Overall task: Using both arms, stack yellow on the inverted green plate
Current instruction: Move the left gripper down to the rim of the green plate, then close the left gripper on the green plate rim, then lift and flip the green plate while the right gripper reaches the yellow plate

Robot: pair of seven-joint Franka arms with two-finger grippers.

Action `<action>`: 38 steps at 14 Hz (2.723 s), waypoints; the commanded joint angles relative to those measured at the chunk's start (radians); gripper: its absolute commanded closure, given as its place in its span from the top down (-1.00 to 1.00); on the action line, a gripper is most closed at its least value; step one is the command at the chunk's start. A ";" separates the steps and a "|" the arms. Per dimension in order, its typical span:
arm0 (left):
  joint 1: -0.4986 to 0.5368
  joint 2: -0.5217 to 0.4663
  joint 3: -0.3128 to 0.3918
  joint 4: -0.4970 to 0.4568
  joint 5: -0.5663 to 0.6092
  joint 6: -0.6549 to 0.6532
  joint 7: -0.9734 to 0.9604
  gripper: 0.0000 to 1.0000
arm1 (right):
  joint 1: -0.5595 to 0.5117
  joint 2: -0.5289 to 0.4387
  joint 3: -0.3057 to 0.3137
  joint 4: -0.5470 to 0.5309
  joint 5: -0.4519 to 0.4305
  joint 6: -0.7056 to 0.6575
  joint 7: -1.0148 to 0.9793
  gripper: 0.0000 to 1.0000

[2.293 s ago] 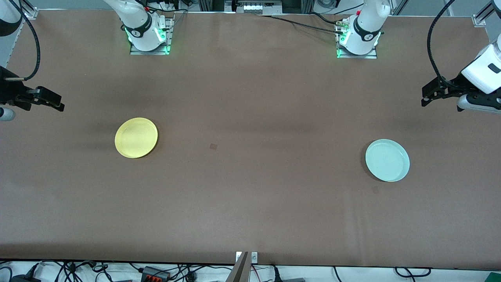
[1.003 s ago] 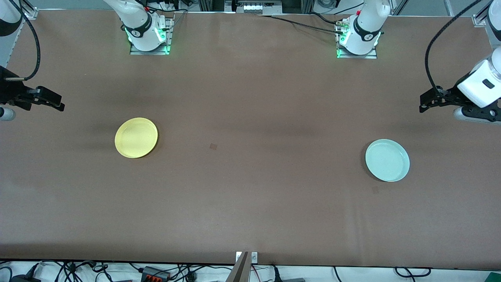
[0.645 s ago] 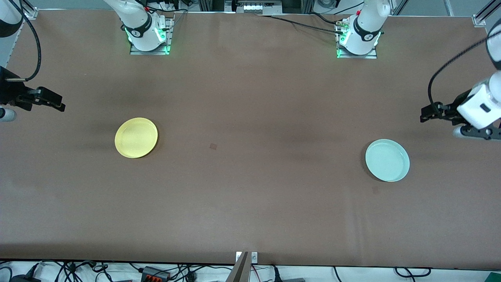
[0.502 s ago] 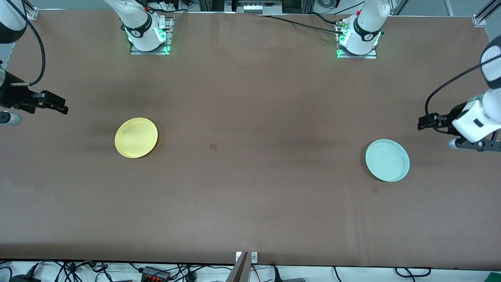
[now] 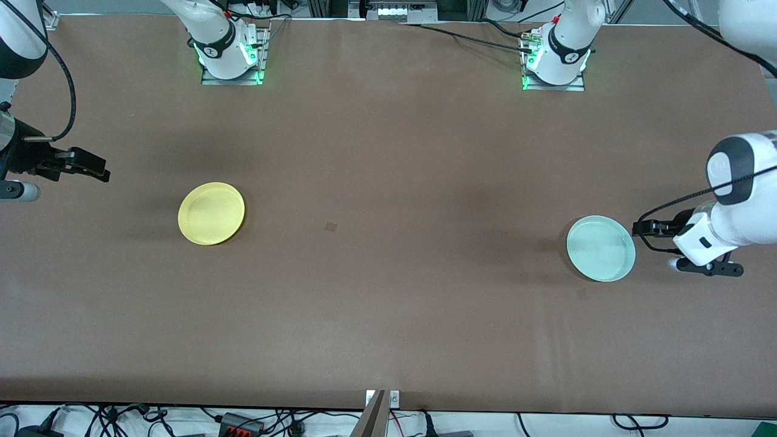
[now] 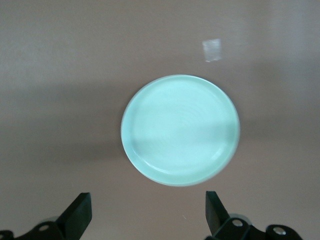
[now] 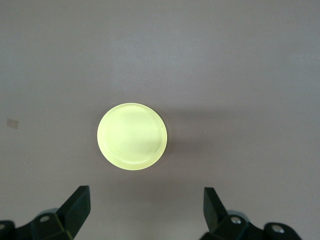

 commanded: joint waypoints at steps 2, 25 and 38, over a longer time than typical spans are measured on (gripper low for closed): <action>0.093 0.139 -0.015 0.040 0.000 0.119 0.158 0.93 | 0.008 -0.016 0.004 0.000 0.003 -0.008 -0.006 1.00; 0.124 0.204 -0.026 0.046 -0.179 0.160 0.221 -0.98 | 0.012 -0.038 0.001 0.006 -0.020 0.012 0.006 1.00; -0.446 0.022 -0.025 0.251 0.268 -0.351 -0.418 -0.98 | 0.009 -0.068 0.004 -0.008 -0.020 -0.009 -0.001 1.00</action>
